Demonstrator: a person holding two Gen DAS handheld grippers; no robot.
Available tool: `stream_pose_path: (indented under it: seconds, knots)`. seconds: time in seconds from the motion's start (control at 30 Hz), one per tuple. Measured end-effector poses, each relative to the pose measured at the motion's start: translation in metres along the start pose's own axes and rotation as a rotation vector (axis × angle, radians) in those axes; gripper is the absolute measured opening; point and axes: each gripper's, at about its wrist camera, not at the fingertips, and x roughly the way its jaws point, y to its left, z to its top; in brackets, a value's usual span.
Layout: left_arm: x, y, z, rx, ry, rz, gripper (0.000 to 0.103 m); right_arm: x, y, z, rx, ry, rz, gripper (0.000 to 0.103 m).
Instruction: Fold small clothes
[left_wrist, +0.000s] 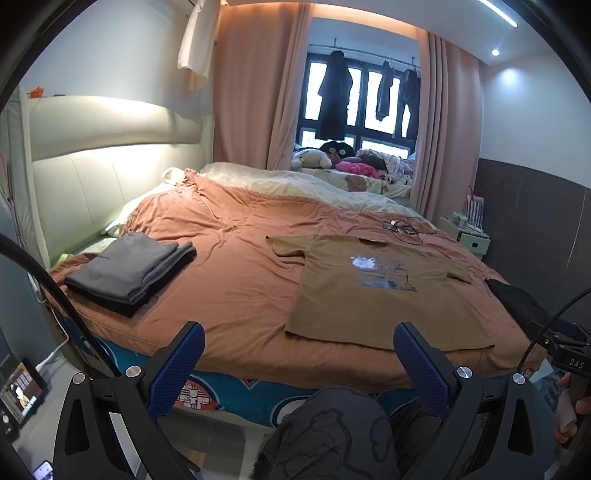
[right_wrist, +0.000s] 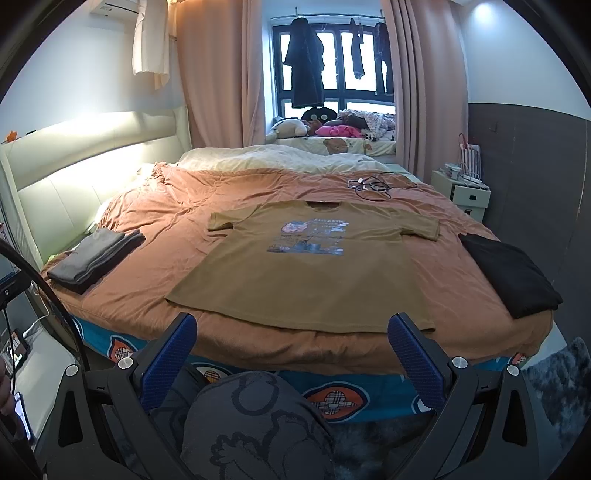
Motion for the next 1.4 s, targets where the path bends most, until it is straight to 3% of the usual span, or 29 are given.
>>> stream_pose_path:
  seconds: [1.4]
  knots:
    - [-0.0006, -0.0064, 0.0007, 0.004, -0.012, -0.027, 0.103, -0.0002, 0.0043, 0.0000, -0.003, -0.003, 0.001, 0.103]
